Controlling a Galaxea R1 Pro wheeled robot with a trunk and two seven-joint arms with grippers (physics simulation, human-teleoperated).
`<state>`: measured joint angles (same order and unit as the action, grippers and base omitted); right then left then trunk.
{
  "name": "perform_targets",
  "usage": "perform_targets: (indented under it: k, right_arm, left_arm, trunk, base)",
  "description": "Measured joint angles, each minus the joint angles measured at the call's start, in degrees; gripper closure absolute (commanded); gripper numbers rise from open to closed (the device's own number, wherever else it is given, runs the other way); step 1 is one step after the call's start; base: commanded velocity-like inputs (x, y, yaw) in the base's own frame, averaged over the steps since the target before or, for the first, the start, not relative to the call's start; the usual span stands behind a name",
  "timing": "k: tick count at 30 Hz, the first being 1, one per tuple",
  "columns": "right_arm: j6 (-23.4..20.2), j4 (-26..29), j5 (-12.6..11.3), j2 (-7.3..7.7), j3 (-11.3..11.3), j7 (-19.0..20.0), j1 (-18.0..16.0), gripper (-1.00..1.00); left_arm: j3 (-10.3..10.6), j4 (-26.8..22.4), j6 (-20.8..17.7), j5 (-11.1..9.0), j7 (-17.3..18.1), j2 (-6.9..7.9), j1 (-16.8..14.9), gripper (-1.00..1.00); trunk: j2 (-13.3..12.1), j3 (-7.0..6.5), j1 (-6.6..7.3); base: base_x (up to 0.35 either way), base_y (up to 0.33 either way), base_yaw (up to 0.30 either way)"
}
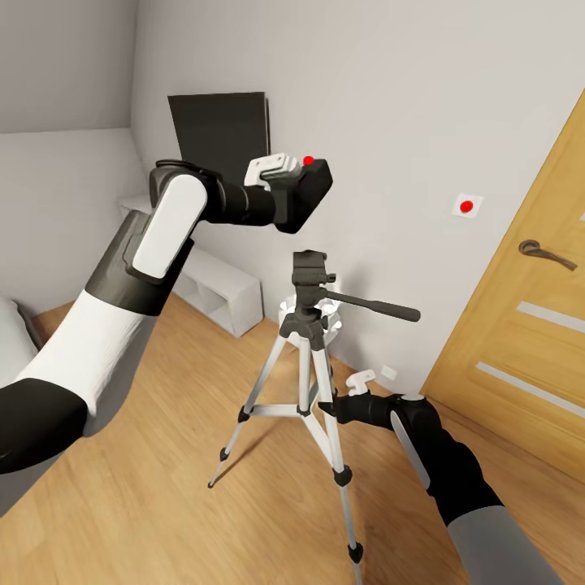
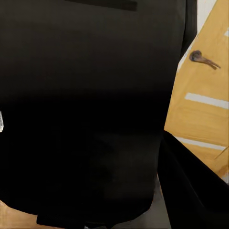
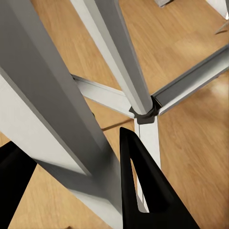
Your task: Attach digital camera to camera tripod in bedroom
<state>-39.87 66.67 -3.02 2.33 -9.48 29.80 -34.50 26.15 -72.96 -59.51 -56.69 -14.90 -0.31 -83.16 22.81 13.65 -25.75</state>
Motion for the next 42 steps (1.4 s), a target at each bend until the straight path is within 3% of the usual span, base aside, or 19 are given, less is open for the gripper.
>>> perform_targets:
  k: [5,6,11,14,21,42]
  right_arm:
    - [-0.02,0.0,0.0,0.0,0.06,0.0,0.01,1.0]
    - [-0.03,-0.01,0.01,0.0,0.08,0.01,0.01,1.0]
    - [-0.06,0.06,0.04,0.0,0.07,0.01,0.02,1.0]
    - [-0.05,0.07,0.03,0.0,0.03,0.01,0.01,1.0]
    - [-0.05,0.08,0.03,0.0,-0.01,0.01,0.01,1.0]
    - [-0.01,0.08,0.07,-0.06,-0.08,0.0,0.0,1.0]
  left_arm:
    - [-0.06,-0.57,0.47,2.74,-0.23,-0.06,0.0,1.0]
    - [-0.07,-1.65,0.67,3.9,-1.42,-0.72,0.07,1.0]
    - [0.0,-3.6,1.03,4.22,-3.58,-2.37,0.25,1.0]
    - [0.08,-3.92,4.31,5.25,-4.3,-3.68,0.47,1.0]
    - [0.07,-4.05,9.47,4.91,-4.42,-3.62,0.74,1.0]
    - [0.24,-1.48,12.36,5.38,-7.26,-3.53,1.32,1.0]
  trunk:
    - [0.0,0.0,0.0]
    - [0.0,0.0,0.0]
    - [-0.01,0.0,0.0]
    - [-0.01,0.0,0.0]
    - [0.0,0.0,0.0]
    - [0.0,0.0,0.0]
  base:
    - [0.0,0.0,0.0]
    - [0.0,0.0,0.0]
    - [0.0,0.0,0.0]
    - [0.0,0.0,0.0]
    - [0.0,0.0,0.0]
    - [0.0,0.0,0.0]
